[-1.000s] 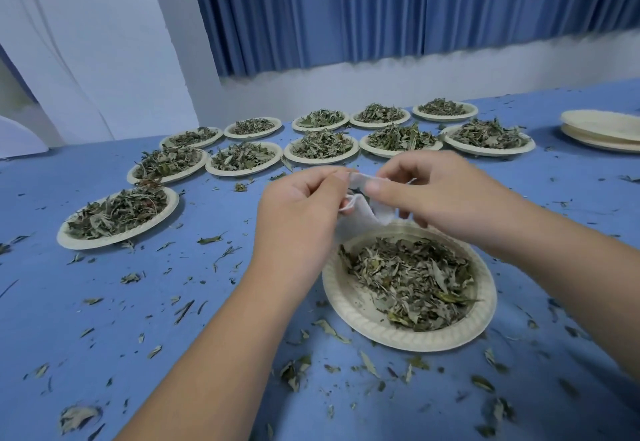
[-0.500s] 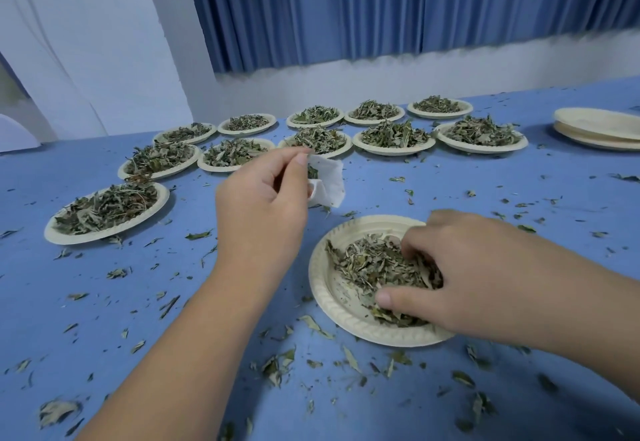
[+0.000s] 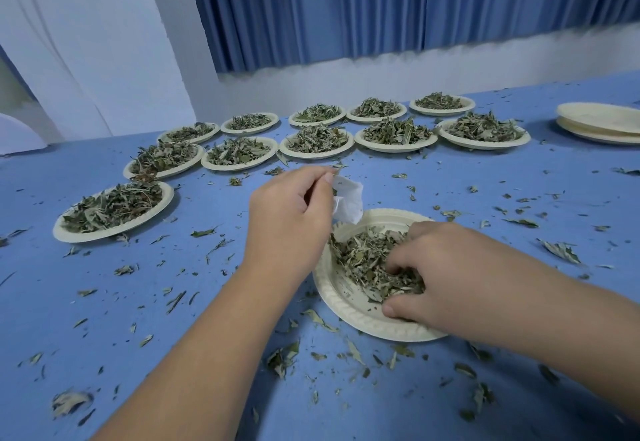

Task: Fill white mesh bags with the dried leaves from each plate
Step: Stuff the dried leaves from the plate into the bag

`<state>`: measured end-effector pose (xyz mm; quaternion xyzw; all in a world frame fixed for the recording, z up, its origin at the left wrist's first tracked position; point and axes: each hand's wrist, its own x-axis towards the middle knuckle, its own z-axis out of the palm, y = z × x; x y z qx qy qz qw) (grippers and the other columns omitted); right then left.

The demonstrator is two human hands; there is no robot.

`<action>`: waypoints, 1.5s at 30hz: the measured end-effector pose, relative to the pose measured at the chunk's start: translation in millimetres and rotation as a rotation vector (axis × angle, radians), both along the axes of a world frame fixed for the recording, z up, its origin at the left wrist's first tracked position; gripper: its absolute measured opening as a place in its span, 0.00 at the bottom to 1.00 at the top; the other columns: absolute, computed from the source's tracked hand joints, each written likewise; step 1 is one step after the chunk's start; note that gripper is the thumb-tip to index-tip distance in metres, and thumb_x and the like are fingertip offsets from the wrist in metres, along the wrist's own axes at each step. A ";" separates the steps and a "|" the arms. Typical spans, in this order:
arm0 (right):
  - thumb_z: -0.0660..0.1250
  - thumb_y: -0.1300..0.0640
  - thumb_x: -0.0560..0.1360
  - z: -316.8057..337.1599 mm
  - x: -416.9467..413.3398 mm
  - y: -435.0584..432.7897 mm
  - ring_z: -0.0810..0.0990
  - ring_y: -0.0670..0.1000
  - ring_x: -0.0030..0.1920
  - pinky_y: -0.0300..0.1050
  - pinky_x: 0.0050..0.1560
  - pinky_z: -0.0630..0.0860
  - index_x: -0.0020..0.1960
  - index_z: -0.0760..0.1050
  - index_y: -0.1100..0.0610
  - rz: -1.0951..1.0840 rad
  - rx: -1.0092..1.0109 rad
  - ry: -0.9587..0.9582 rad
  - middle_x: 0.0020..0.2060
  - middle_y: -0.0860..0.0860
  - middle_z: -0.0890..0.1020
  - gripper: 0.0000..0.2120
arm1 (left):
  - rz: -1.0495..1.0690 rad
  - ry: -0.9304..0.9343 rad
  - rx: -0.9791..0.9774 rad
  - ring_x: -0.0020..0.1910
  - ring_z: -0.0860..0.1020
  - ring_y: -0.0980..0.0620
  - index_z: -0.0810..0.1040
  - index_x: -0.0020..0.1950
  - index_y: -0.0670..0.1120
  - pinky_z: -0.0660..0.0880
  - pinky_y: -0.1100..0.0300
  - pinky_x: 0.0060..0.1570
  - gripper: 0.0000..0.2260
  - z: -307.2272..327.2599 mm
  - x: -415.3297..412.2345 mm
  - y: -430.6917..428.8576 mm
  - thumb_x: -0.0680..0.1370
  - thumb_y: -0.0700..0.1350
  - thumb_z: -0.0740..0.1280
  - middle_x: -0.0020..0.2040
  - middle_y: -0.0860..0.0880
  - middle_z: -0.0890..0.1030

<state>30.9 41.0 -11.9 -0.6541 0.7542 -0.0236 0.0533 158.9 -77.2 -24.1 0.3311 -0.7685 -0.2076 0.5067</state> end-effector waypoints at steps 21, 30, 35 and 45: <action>0.70 0.46 0.69 5.1 -14.1 0.9 0.79 0.45 0.40 0.47 0.43 0.79 0.47 0.82 0.44 0.021 -0.165 -0.228 0.40 0.45 0.81 0.07 | -0.032 -0.009 0.088 0.36 0.77 0.65 0.85 0.50 0.49 0.69 0.74 0.35 0.08 -1.9 0.0 -1.2 0.80 0.43 0.65 0.34 0.66 0.80; 0.73 0.45 0.64 15.1 -28.2 -2.2 0.75 0.41 0.33 0.33 0.34 0.70 0.37 0.81 0.46 -0.055 -0.308 -0.401 0.31 0.44 0.79 0.06 | -0.058 -0.016 0.123 0.33 0.76 0.63 0.85 0.47 0.51 0.69 0.72 0.32 0.08 -2.5 -0.6 -0.8 0.80 0.44 0.66 0.35 0.63 0.80; 0.75 0.45 0.64 20.1 -30.6 -3.5 0.71 0.38 0.24 0.27 0.26 0.66 0.36 0.81 0.45 -0.090 -0.354 -0.568 0.24 0.41 0.76 0.06 | -0.085 -0.015 0.129 0.34 0.77 0.63 0.85 0.47 0.52 0.71 0.71 0.35 0.07 -2.0 -1.1 1.8 0.79 0.45 0.67 0.33 0.63 0.80; 0.74 0.48 0.67 32.5 -22.5 -18.2 0.71 0.41 0.25 0.32 0.25 0.66 0.35 0.82 0.49 -0.117 -0.365 -0.556 0.30 0.49 0.81 0.06 | -0.187 0.055 0.300 0.29 0.75 0.63 0.82 0.42 0.60 0.69 0.72 0.30 0.10 8.5 -3.3 10.1 0.78 0.45 0.68 0.29 0.60 0.80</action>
